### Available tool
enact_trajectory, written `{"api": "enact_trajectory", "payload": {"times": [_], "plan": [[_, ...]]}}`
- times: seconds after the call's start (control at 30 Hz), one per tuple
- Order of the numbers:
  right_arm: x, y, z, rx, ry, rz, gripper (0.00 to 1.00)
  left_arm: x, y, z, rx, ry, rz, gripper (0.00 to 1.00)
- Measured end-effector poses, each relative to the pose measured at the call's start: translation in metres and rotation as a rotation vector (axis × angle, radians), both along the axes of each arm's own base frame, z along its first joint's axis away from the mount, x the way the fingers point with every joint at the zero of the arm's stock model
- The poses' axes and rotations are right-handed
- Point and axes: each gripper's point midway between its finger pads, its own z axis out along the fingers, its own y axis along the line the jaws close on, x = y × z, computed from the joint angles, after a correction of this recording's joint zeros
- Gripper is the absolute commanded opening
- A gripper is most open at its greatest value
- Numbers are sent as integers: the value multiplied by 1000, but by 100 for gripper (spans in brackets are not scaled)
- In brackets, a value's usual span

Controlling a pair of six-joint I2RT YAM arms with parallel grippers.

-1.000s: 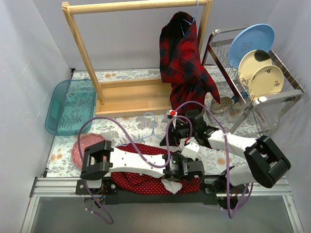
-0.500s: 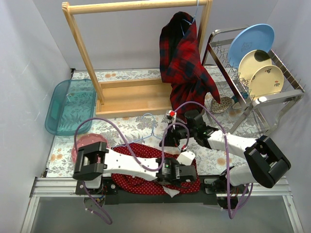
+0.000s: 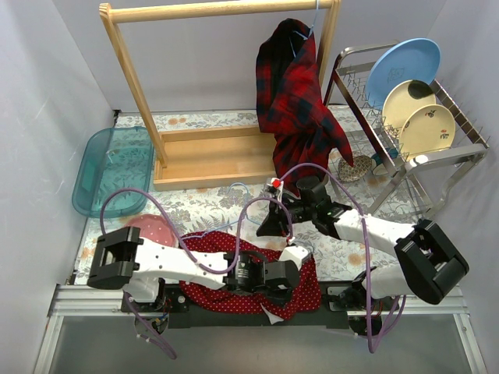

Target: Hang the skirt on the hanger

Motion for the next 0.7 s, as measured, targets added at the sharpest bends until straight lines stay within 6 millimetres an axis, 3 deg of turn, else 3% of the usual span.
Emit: {"api": "enact_trajectory", "payload": {"times": [0.17,0.2,0.4,0.53,0.7], "plan": [[1,1,6,13,-26,6,1,0,17,33,-89,-7,-8,41],[2,1,8,15,-31,7,1,0,22,42,-116,-7,-9,50],[0,0,16,24,-52,15,1,12,51,103,-286,-52,43,56],[-2,-3,26,20,-81,33,1,38,86,144,-386,-135,157,72],[-5,-6,48,12,-149,75,1,65,138,192,-530,-254,248,77]]}}
